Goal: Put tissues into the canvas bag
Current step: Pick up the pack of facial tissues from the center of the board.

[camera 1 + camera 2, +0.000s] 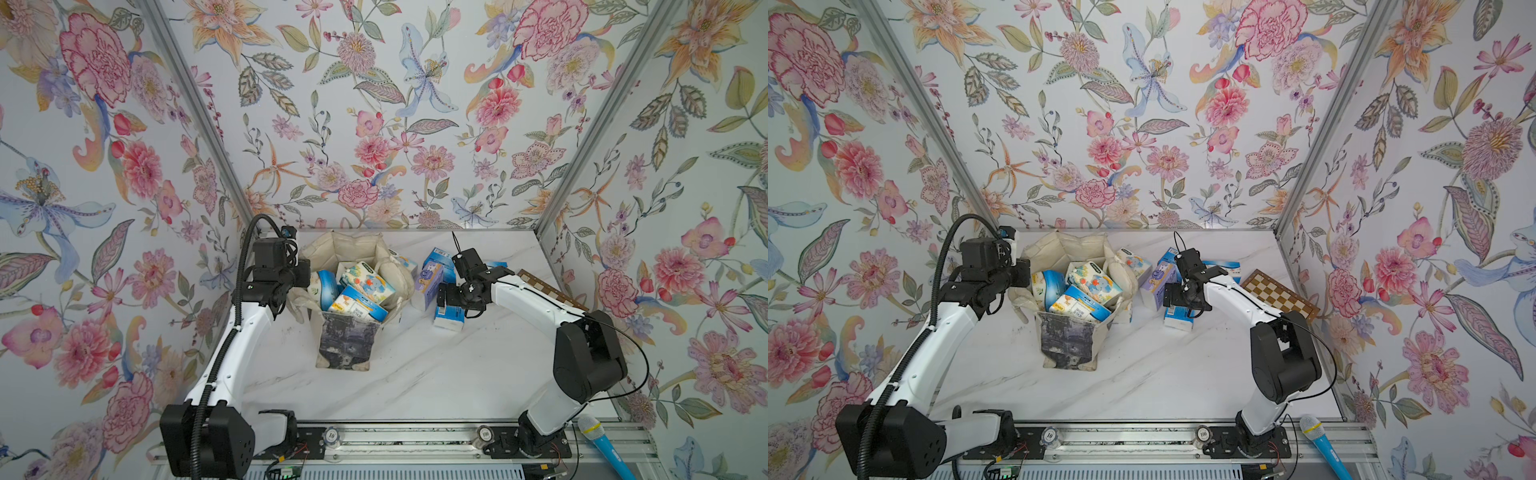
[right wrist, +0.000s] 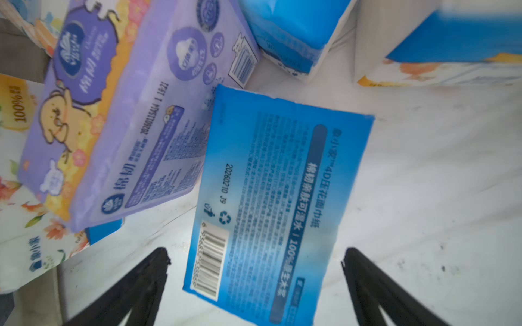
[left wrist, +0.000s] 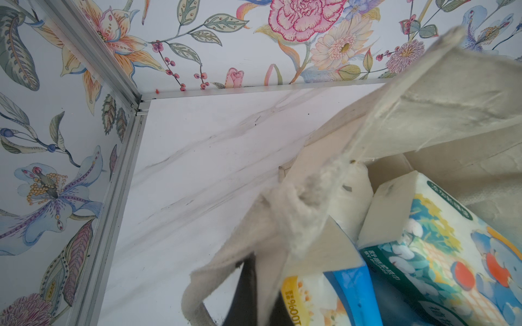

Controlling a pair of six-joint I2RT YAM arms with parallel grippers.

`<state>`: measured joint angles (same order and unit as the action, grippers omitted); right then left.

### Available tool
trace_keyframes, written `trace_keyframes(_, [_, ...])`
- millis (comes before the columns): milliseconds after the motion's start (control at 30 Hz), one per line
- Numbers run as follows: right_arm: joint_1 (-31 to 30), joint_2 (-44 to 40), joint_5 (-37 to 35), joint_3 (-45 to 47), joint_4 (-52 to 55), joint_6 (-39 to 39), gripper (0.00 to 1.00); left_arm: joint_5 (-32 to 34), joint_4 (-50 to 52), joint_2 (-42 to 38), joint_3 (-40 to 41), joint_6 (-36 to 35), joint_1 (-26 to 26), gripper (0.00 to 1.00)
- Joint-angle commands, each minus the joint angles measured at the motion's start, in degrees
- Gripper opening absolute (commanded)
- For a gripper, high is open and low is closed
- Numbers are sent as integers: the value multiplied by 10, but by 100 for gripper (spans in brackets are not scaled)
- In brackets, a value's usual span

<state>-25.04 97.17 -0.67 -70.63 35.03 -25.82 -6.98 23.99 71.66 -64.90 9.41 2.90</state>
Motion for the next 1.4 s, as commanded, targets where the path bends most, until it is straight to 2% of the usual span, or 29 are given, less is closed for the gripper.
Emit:
trace_keyframes(0, [-2,16,-3,10,-10,-14,99,16,-9,-19,-5,-4,-7,1])
trace_keyframes(433, [-5,65,-12,4,-25,-18,99,22,-6,-22,-3,-10,-8,1])
trace_keyframes(867, [2,95,-58,9,-4,18,99,21,-7,-23,1,-10,-11,1])
trace_keyframes(1200, [15,32,-40,31,3,35,79,14,-11,-18,0,-4,-11,1])
trace_keyframes(1367, [24,-33,-33,19,26,36,79,13,-10,-18,0,-3,-11,1])
